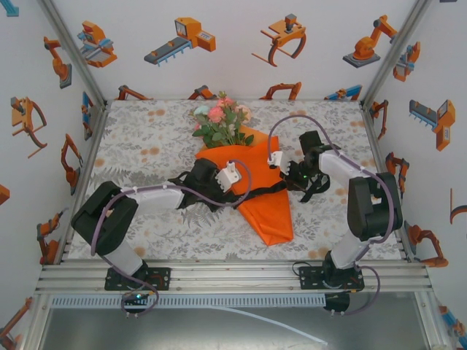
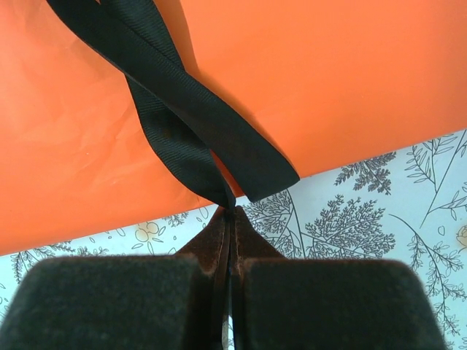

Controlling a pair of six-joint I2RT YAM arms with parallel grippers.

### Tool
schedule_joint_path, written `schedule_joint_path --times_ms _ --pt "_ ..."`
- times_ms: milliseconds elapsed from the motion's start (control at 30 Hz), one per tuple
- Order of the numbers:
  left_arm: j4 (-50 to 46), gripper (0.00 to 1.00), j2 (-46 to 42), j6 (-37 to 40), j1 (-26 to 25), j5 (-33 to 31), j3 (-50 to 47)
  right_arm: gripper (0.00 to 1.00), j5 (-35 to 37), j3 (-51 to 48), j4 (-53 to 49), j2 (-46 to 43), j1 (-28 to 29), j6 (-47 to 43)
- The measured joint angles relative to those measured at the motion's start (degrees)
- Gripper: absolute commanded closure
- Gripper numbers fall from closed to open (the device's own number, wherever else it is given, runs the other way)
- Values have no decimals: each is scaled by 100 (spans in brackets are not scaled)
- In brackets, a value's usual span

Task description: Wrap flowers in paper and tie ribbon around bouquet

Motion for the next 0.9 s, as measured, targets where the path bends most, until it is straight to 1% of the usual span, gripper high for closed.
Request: schedule_joint_path --times_ms 67,100,200,233,300,367,433,500,567,633,733,800,900 --pt "98 50 94 -7 -2 87 42 100 -20 0 -4 0 0 0" --pt "138 57 116 -4 -2 120 42 100 -22 0 -7 0 0 0" --pt "236 93 175 24 -4 155 42 100 -39 4 0 0 15 7" --pt "267 100 197 20 -7 151 44 100 -37 4 9 -2 22 24" --pt "289 100 210 17 -15 111 55 100 -37 -2 76 -26 39 81" --pt "291 100 199 -9 -15 11 52 100 15 -81 323 -140 52 376" --pt "302 100 109 -114 7 -153 -33 100 264 -247 785 -354 72 1036" --pt "271 100 -116 -396 101 -407 -221 100 850 -378 1340 -553 85 2046" --pt "208 100 -428 -894 293 -682 -409 100 1473 -435 1875 -669 85 3198" --pt "-9 100 -782 -1722 669 -817 -525 100 1976 -614 2538 -782 81 4332" --pt "-507 100 -1034 -3045 1368 -855 -492 100 2533 -1147 3403 -916 70 5788" --pt "-861 100 -1073 -3794 1696 -970 -507 100 2765 -1447 3716 -892 -11 6610" --pt "-1340 100 -1233 -4677 1786 -1316 -699 100 3062 -1565 3781 -706 -275 7674"
